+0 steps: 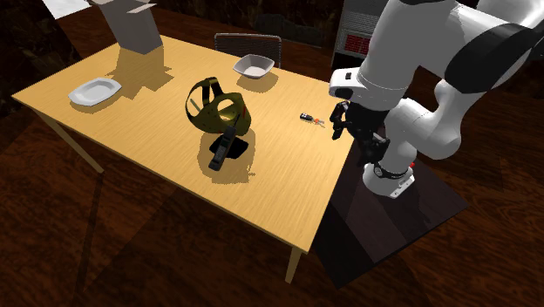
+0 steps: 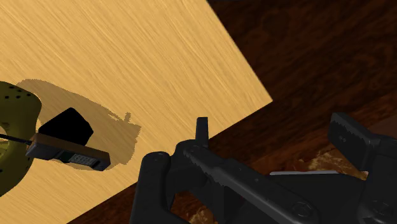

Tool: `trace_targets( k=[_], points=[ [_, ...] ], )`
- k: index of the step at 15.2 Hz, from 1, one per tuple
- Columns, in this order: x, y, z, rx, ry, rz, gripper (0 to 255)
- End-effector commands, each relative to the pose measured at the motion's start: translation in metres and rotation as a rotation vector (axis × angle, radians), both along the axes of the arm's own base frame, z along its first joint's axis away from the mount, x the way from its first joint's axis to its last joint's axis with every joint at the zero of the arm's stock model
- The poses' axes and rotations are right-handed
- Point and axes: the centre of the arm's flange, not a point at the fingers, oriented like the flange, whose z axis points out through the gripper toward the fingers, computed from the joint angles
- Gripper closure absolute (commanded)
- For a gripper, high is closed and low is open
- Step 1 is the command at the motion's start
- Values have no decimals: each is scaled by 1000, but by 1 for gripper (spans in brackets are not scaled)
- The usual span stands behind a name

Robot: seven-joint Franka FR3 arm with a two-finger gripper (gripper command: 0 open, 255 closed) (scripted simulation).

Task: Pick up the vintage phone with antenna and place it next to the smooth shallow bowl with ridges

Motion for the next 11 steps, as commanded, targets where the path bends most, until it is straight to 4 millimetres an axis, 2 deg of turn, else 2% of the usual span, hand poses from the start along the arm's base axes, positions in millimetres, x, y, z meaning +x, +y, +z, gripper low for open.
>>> trace_targets(
  k=[1,11],
  points=[
    [0,0,0,0,0,0,0],
    [49,-122,-42,35,15,18,0]
  ],
)
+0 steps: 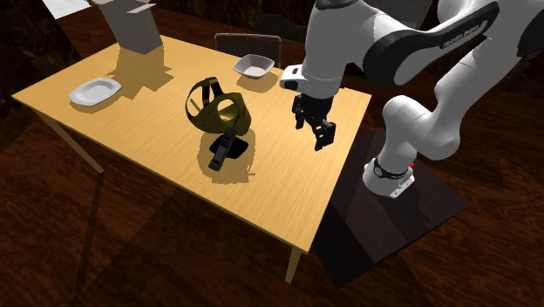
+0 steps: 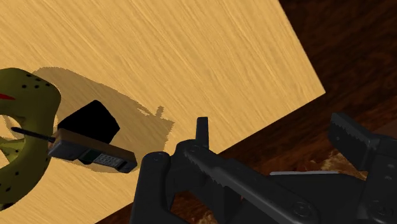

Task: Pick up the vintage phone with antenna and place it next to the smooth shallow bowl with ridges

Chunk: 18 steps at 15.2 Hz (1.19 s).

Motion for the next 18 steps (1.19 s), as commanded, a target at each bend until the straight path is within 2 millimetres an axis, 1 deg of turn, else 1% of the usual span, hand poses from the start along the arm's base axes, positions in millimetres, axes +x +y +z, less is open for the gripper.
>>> trace_targets(
  k=[1,18],
  points=[
    [10,-21,-9,7,2,5,0],
    [96,-222,-93,67,27,36,0]
  ],
)
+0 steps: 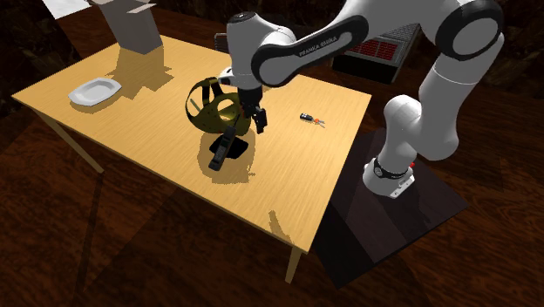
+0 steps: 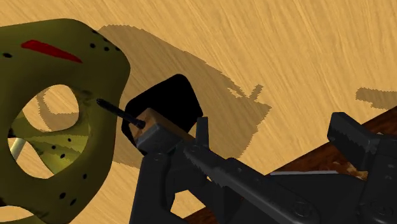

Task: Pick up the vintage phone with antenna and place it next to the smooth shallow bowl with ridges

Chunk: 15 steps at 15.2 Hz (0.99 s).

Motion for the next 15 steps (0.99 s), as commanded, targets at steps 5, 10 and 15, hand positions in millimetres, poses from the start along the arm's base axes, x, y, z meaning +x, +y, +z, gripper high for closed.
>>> trace_targets(
  k=[5,10,15],
  points=[
    [31,-68,-33,21,9,13,0],
    [53,-116,-57,35,15,21,0],
    [52,-113,-83,35,15,21,0]
  ],
)
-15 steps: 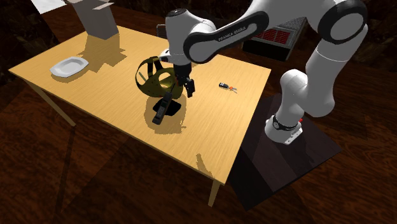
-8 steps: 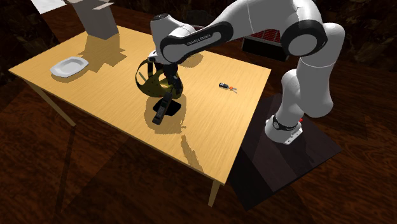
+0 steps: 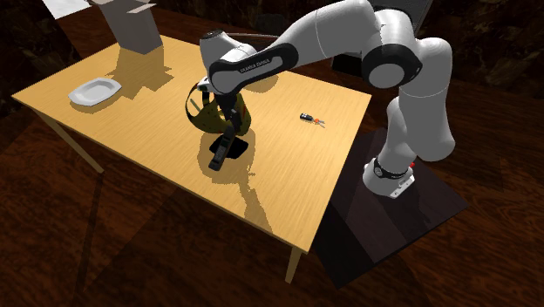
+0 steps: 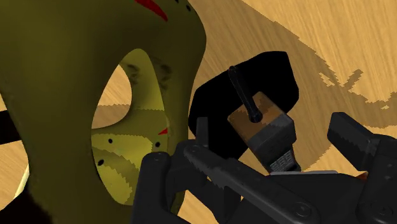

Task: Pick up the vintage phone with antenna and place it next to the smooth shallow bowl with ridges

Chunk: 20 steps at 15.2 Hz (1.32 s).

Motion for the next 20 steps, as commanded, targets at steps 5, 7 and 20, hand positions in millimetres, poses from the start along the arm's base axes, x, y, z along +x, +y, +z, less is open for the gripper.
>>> trace_targets(
  k=[5,7,20],
  points=[
    [-1,2,-19,0,0,0,0],
    [-1,2,-19,0,0,0,0],
    [-1,2,-19,0,0,0,255]
  ],
)
